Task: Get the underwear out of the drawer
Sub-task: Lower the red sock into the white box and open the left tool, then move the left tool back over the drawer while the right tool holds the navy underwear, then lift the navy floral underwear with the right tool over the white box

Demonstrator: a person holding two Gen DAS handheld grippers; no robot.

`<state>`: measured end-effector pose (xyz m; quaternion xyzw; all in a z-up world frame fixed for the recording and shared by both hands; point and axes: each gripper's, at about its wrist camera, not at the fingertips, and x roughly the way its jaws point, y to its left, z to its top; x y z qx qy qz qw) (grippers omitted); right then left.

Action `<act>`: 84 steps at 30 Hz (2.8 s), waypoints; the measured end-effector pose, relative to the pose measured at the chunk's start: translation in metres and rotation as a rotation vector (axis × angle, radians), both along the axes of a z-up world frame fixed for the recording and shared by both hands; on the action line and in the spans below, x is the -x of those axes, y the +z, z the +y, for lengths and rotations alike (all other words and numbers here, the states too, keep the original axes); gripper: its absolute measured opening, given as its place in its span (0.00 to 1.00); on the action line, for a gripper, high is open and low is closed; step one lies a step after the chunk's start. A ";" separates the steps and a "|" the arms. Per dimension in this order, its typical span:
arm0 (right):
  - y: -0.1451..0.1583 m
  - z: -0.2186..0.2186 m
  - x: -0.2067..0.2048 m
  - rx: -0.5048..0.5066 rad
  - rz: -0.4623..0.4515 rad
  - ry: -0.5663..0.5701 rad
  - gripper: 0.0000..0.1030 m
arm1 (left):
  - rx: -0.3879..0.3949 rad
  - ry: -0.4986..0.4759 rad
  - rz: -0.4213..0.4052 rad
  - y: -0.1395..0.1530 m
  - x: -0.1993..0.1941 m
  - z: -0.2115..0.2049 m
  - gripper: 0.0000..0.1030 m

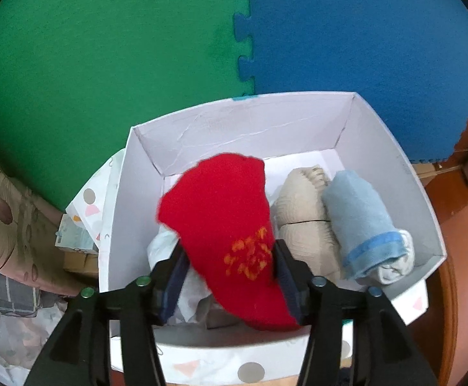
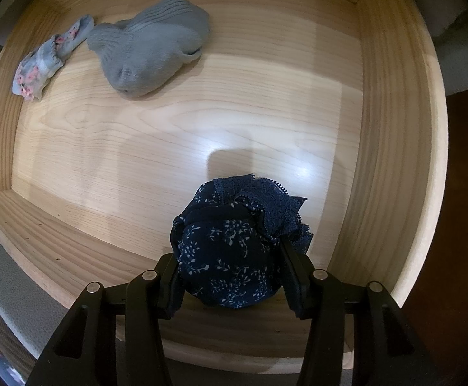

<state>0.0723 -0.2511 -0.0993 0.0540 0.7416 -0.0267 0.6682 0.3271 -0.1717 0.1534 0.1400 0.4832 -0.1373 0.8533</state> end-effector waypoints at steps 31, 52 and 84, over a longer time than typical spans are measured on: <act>0.004 0.026 -0.006 0.043 0.020 -0.003 0.46 | -0.036 0.142 -0.024 -0.072 0.170 0.149 0.60; 0.020 0.024 -0.003 0.008 -0.061 -0.020 0.39 | 0.034 0.316 0.040 -0.163 0.206 0.184 0.60; 0.183 0.028 -0.003 0.030 -0.404 0.018 0.38 | 0.135 0.370 -0.006 -0.156 0.209 0.211 0.60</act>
